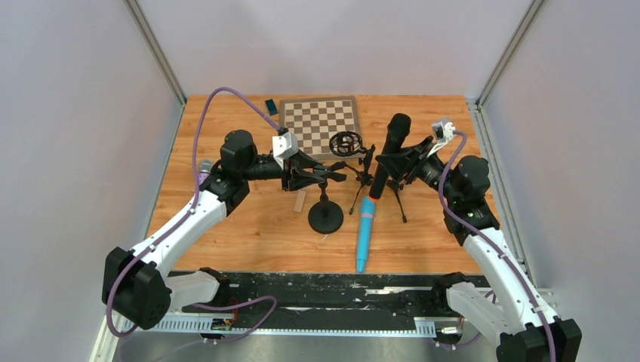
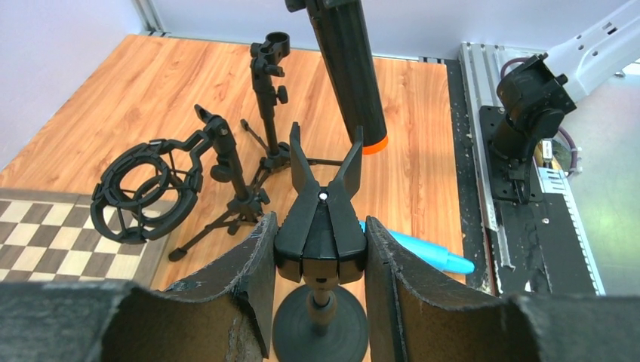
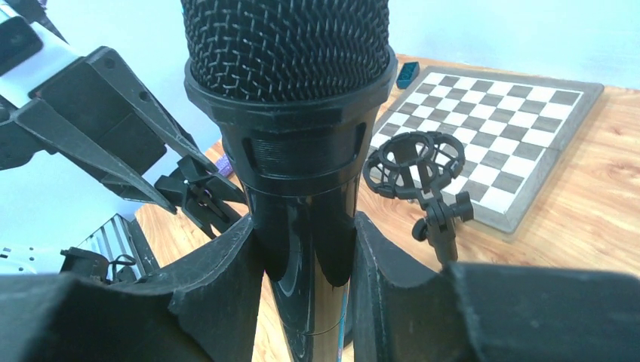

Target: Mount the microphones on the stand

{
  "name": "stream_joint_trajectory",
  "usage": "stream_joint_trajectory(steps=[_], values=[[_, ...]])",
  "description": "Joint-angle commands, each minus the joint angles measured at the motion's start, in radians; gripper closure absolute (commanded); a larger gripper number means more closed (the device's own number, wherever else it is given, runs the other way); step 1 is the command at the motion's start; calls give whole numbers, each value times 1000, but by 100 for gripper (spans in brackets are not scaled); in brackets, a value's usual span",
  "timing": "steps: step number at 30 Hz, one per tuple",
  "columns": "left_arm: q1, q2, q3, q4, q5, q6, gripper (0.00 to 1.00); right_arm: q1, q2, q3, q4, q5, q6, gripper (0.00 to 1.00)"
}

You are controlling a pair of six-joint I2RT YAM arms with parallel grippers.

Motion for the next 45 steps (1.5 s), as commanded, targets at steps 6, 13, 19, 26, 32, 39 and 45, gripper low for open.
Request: stream_joint_trajectory(steps=[6,13,19,26,32,39,45], values=[[3,-15,25,-23,-29,46,100,34,15,108,151,-50,-57,100],[4,-8,62,-133,-69,105,100,55,14,103,246,-67,-87,100],[3,-2,59,-129,-59,111,100,70,26,85,375,-99,-105,100],[4,-9,36,-90,-71,95,100,82,54,91,424,-144,-120,100],[4,-7,41,-86,-28,114,43,83,46,77,426,-142,-117,100],[3,2,51,-108,-26,131,9,83,28,60,414,-130,-126,100],[3,-17,23,-49,-28,120,1,83,23,54,408,-126,-129,100]])
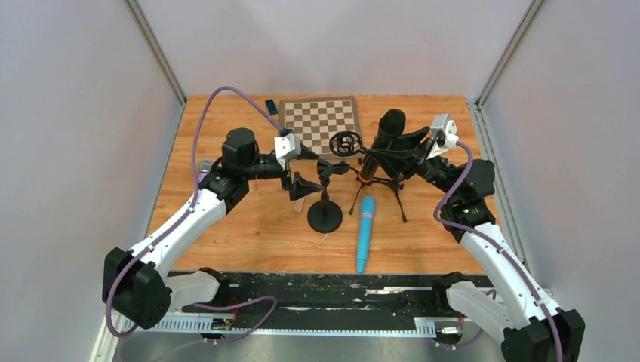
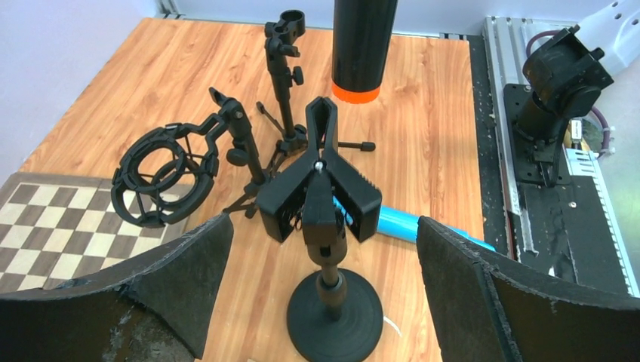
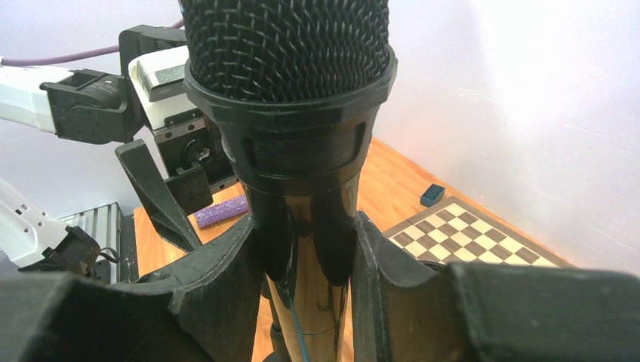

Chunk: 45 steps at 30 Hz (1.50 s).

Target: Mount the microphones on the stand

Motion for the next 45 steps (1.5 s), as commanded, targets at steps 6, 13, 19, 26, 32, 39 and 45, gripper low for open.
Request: stream_joint_trajectory(steps=[6,13,19,26,32,39,45], values=[[-1,-8,-6,114,24,-4,0,6,-28,5,60,9,-19,100],[-1,51,43,98,52,1,0,6,-36,1,46,12,-29,100],[-5,68,57,111,53,-26,3,6,-39,-1,45,13,-34,100],[-36,66,48,154,7,-36,3,6,-42,-6,46,11,-33,100],[-41,74,54,153,2,-42,8,6,-44,-10,44,16,-33,100],[-40,59,59,95,-34,-15,23,6,-47,-16,47,15,-30,100],[-41,19,31,88,-41,8,53,5,-43,-17,50,10,-25,100]])
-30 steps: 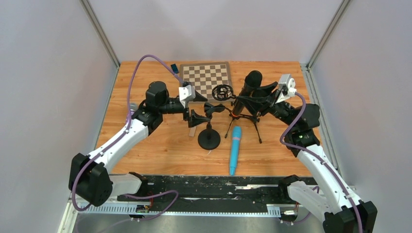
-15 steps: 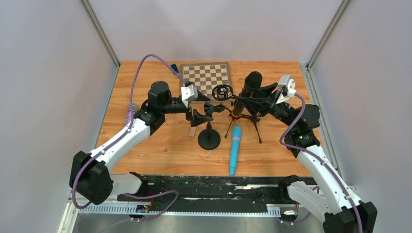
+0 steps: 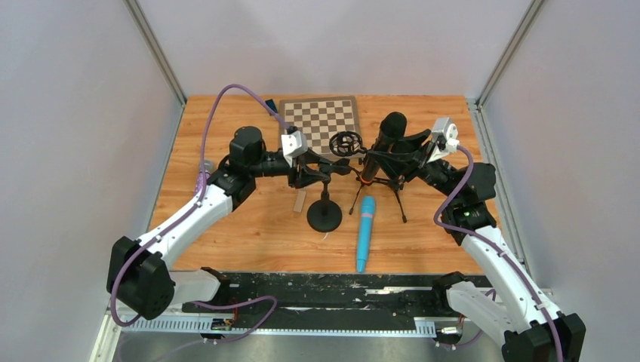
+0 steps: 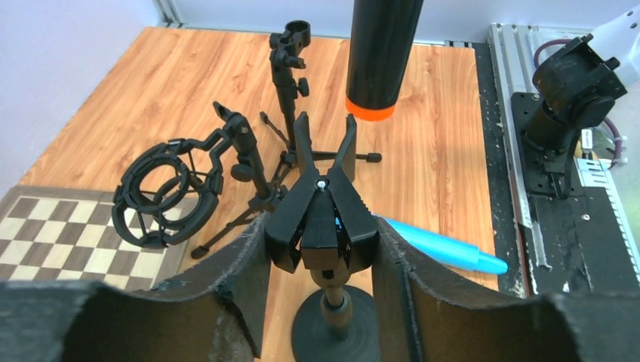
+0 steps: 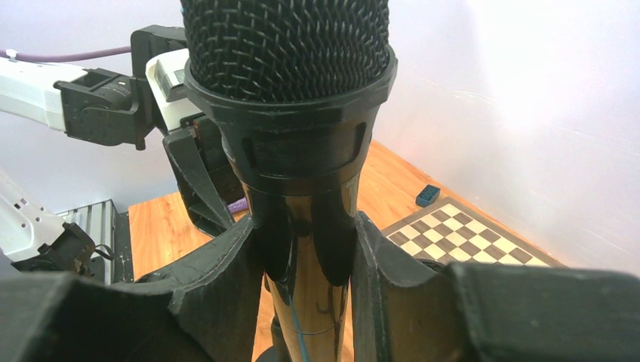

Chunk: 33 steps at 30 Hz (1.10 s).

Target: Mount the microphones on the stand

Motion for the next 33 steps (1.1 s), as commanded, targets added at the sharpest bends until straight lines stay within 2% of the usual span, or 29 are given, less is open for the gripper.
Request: stream_joint_trajectory(steps=[1,4,6,10,23,33], values=[[-5,-57,12,-3,-20,41,61,6,-19,4,51,7,-6,100],[-5,-79,-9,-6,-30,60,80,6,-17,2,53,7,-4,100],[-4,-89,-20,-1,-35,66,86,5,-15,2,54,7,-1,100],[-5,-98,-38,19,-40,72,92,6,-7,1,66,4,7,100],[-4,-74,-45,29,-67,67,100,8,41,32,61,9,-10,100],[-5,-65,-55,28,-68,55,100,18,96,68,47,16,-106,100]])
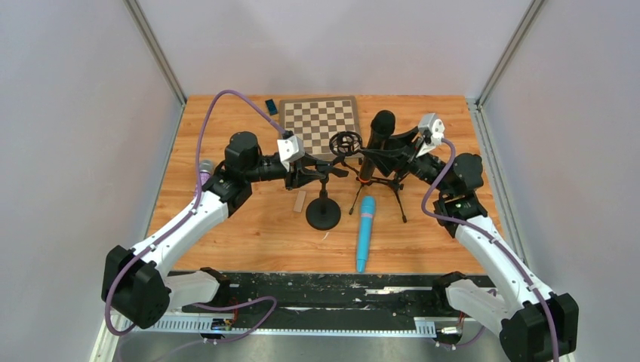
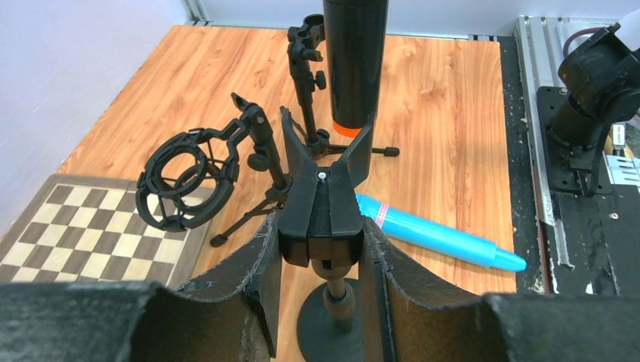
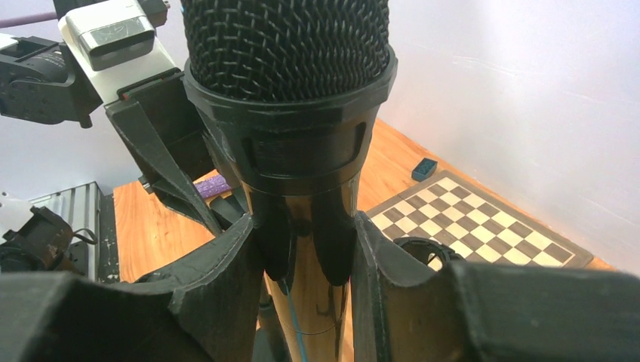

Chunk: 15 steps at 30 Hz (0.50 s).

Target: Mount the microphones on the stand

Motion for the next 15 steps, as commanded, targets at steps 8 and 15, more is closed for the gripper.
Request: stream_joint_trajectory(steps=[8,15], values=[[-1,-2,-18,48,-3,18,100,15,48,70,171,-39,1,100],[-1,-5,-17,35,2,25,100,66,80,84,197,-38,2,100]])
